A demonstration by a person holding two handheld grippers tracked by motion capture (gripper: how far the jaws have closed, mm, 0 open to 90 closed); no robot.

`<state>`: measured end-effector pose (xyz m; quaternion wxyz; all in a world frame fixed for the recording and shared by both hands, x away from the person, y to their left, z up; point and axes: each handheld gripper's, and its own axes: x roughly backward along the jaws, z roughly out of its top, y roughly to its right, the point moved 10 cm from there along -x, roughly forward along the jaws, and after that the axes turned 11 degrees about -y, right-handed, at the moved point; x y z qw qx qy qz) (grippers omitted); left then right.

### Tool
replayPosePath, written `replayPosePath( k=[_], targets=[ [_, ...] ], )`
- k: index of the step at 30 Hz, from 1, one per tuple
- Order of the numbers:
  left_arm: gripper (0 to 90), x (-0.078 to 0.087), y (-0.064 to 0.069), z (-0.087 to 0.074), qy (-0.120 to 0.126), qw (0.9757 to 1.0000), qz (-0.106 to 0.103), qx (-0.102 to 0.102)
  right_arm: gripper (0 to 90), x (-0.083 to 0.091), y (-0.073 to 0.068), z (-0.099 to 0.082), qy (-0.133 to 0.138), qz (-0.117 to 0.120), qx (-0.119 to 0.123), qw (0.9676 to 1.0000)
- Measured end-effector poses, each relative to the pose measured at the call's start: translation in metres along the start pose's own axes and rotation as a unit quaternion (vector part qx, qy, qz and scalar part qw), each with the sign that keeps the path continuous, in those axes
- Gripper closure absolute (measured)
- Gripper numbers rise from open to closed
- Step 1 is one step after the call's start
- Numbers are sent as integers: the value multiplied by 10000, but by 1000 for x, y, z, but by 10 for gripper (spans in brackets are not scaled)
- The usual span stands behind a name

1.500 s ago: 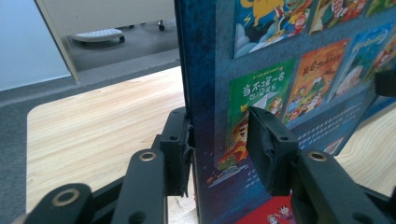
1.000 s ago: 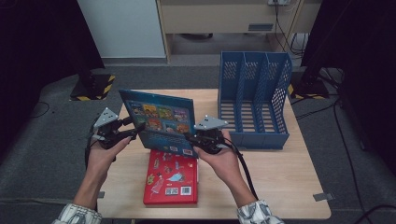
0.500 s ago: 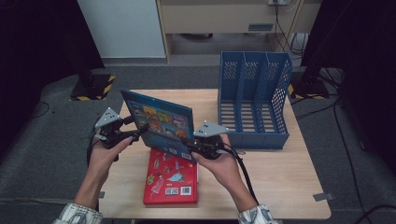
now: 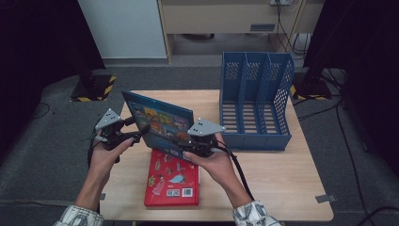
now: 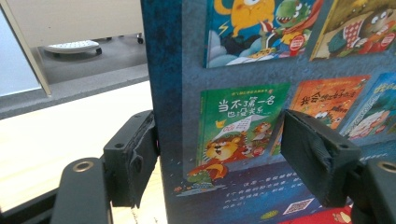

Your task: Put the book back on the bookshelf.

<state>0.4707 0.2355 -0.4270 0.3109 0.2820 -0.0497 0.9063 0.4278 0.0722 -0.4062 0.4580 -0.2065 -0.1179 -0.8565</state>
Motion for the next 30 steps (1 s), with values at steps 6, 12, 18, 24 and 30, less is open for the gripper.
replayPosePath(
  k=[6, 12, 18, 24, 30],
  targets=[
    [268, -1, 0, 1, -3, 10000, 46, 0, 558, 2, 2, 17, 219, 81, 34, 9997],
    [270, -1, 0, 1, -12, 10000, 56, 6, 619, 0, 2, 25, 328, 93, 59, 9994],
    [270, -1, 0, 1, -25, 10000, 49, 4, 657, -2, 3, 26, 391, 129, 29, 9991],
    [269, -1, 1, 1, -30, 10000, 69, 27, 716, -6, 3, 28, 447, 196, -4, 9988],
    [207, 8, 0, -21, 26, 9997, 231, 4, 763, -8, 3, 30, 550, 238, -24, 9982]
  ],
)
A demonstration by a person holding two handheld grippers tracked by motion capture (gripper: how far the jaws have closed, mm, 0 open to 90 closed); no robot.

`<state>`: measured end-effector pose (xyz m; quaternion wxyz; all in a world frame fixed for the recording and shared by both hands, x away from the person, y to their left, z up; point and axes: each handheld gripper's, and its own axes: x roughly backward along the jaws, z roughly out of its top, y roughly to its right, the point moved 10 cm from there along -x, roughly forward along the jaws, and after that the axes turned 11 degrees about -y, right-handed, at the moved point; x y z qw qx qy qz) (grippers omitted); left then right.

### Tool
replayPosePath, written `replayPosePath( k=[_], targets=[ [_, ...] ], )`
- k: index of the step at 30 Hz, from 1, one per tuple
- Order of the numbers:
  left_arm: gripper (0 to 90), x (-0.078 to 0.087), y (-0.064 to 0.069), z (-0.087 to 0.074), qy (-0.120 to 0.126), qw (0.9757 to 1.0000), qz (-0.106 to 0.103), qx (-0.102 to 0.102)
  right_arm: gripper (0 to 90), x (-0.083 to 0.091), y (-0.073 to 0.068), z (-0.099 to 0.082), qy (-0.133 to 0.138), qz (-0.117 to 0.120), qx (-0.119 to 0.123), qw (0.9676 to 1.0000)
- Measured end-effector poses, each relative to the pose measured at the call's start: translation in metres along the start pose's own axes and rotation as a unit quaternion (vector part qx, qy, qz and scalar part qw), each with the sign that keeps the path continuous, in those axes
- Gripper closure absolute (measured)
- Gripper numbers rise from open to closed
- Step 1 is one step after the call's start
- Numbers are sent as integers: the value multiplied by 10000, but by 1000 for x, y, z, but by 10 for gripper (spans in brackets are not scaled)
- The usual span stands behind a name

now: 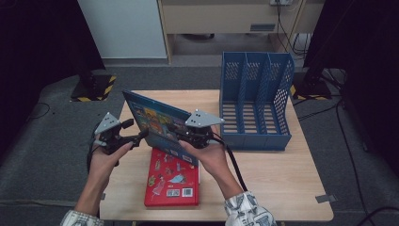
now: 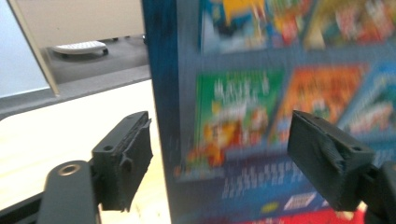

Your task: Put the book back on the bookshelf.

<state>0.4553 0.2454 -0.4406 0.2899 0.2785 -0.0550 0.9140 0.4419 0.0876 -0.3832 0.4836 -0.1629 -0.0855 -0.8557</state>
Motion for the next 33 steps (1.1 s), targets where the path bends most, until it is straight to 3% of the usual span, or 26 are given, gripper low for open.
replayPosePath(
  k=[3, 4, 5, 6, 7, 8, 9, 13, 16, 23, 33],
  targets=[
    [191, -2, -15, -42, -208, 9992, 338, 93, 769, -1, -1, 0, 7, 58, 17, 10000],
    [188, -5, -23, -57, -390, 9980, 500, 69, 780, -1, -2, 0, 1, 86, 18, 10000],
    [183, -5, -23, -57, -390, 9980, 500, 69, 780, -1, -2, 0, 1, 86, 18, 10000],
    [172, -11, -35, -83, -725, 9947, 694, 208, 800, -1, -3, 0, -14, 146, 18, 9999],
    [175, -11, -35, -83, -725, 9947, 694, 208, 800, -1, -3, 0, -14, 146, 18, 9999],
    [173, -16, -43, -101, -947, 9922, 688, 439, 813, -1, -3, 0, -15, 156, 5, 9999],
    [171, -17, -46, -105, -1020, 9909, 739, 471, 816, -1, -2, 1, -16, 132, 6, 9999],
    [165, -18, -50, -106, -1063, 9896, 882, 414, 826, -1, 1, 1, 11, 47, -116, 9999],
    [161, -18, -54, -110, -1116, 9879, 959, 491, 829, 0, 2, 1, 27, -1, -229, 9997],
    [149, -26, -66, -130, -1544, 9804, 1115, 515, 831, 6, 6, 3, 49, -73, -371, 9993],
    [146, -29, -71, -135, -1661, 9775, 1177, 558, 833, 16, 12, 6, 44, -156, -503, 9986]
  ],
)
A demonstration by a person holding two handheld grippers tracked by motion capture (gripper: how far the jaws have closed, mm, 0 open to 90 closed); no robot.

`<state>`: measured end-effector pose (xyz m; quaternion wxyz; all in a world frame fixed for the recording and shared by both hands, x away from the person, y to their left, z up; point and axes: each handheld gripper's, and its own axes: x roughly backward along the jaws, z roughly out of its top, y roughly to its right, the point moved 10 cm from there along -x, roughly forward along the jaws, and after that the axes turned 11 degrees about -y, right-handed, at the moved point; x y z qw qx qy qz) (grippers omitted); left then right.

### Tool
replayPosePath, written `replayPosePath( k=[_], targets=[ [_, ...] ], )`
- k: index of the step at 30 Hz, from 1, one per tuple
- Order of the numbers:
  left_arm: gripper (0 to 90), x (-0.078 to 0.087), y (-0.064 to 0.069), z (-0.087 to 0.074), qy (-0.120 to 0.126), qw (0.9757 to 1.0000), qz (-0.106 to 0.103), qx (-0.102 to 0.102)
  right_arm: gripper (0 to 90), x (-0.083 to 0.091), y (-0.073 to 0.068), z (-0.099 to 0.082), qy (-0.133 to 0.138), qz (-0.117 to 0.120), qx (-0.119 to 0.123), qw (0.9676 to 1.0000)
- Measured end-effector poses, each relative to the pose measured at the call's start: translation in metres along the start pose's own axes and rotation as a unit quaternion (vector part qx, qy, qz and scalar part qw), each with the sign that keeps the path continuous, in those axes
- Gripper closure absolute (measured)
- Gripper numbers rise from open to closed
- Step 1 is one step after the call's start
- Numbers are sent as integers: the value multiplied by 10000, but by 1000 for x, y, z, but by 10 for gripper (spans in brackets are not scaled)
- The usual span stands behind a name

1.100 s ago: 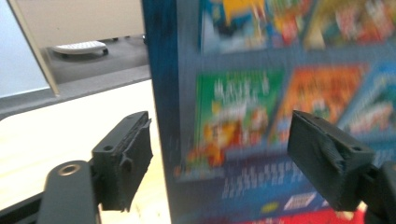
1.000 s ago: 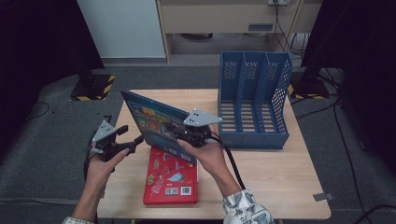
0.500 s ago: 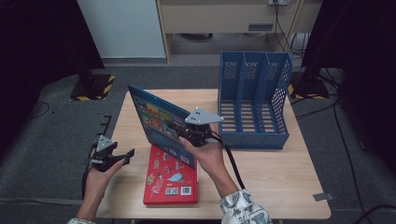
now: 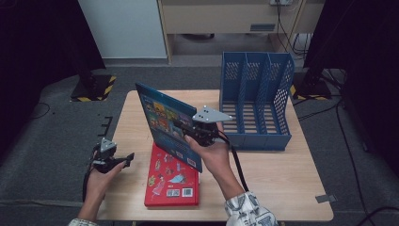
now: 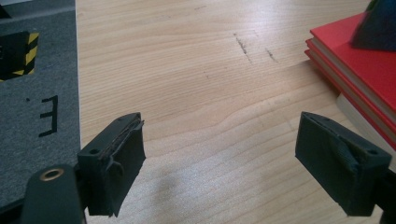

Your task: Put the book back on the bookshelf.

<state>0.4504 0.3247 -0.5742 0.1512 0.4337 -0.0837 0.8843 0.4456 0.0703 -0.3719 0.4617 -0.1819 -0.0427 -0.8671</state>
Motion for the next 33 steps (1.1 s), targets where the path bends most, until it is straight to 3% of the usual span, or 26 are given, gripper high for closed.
replayPosePath(
  k=[16, 27, 33],
  targets=[
    [62, -16, 4, -7, -317, 9994, -38, -139, 832, 19, 14, 4, -55, -306, -224, 9993],
    [39, -29, 13, -14, -553, 9982, -124, -185, 832, 47, 34, 20, 90, -594, -559, 9966],
    [18, -30, 15, -15, -537, 9982, -195, -164, 832, 59, 43, 26, 91, -792, -570, 9952]
  ],
)
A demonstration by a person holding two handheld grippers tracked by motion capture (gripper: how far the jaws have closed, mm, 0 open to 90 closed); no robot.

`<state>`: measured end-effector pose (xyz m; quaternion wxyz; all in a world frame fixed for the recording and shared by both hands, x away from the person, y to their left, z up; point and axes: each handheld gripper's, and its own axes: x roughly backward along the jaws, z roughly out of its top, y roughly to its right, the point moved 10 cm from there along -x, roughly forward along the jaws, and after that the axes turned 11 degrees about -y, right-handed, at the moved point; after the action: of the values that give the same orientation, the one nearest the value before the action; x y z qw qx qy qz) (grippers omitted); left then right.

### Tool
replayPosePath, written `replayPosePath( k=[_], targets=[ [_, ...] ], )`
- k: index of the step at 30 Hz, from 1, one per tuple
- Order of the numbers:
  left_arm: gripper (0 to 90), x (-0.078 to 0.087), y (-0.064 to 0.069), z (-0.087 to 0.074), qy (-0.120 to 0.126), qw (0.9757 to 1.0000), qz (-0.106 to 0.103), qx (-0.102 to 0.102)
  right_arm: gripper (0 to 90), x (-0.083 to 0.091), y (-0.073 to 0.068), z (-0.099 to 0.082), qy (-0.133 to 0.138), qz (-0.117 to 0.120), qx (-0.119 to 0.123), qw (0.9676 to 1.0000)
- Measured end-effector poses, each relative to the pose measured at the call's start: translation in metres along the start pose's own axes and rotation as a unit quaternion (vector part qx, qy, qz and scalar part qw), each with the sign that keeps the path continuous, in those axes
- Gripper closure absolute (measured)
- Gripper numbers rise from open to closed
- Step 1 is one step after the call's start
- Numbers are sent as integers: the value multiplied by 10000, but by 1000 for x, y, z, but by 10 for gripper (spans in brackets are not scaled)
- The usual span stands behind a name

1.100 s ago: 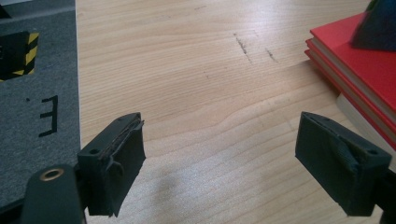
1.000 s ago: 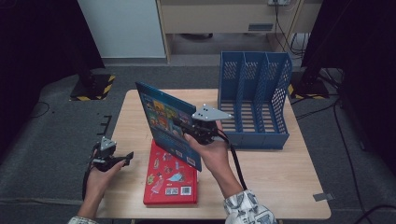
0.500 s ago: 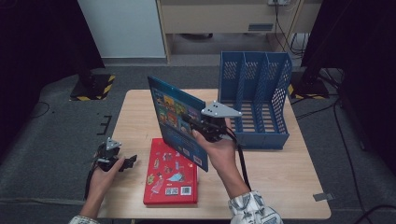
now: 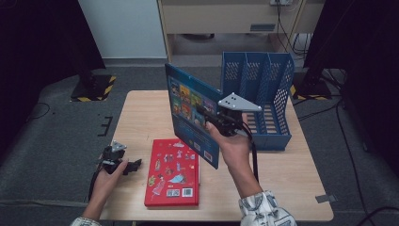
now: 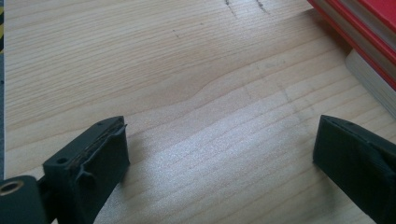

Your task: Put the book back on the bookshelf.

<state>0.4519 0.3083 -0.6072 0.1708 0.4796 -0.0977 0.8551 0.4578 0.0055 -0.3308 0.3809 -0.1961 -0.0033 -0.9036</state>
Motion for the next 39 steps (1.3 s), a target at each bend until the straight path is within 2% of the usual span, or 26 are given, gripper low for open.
replayPosePath(
  k=[5, 19, 24, 31, 39],
  targets=[
    [0, -1, 1, 0, 159, 9999, -1, -13, 832, 6, 8, 6, 28, -107, -59, 9999],
    [0, -2, 1, 0, 165, 9999, 6, 5, 832, 22, 25, 21, 108, -435, -160, 9989],
    [0, -2, 1, 0, 165, 9999, 10, 7, 832, 38, 36, 29, 212, -635, -218, 9975],
    [0, -2, 1, 0, 157, 9999, 4, 6, 832, 50, 47, 37, 308, -831, -236, 9958],
    [0, -2, 2, 0, 165, 9999, 4, 17, 832, 67, 62, 40, 395, -1192, -225, 9918]
  ],
)
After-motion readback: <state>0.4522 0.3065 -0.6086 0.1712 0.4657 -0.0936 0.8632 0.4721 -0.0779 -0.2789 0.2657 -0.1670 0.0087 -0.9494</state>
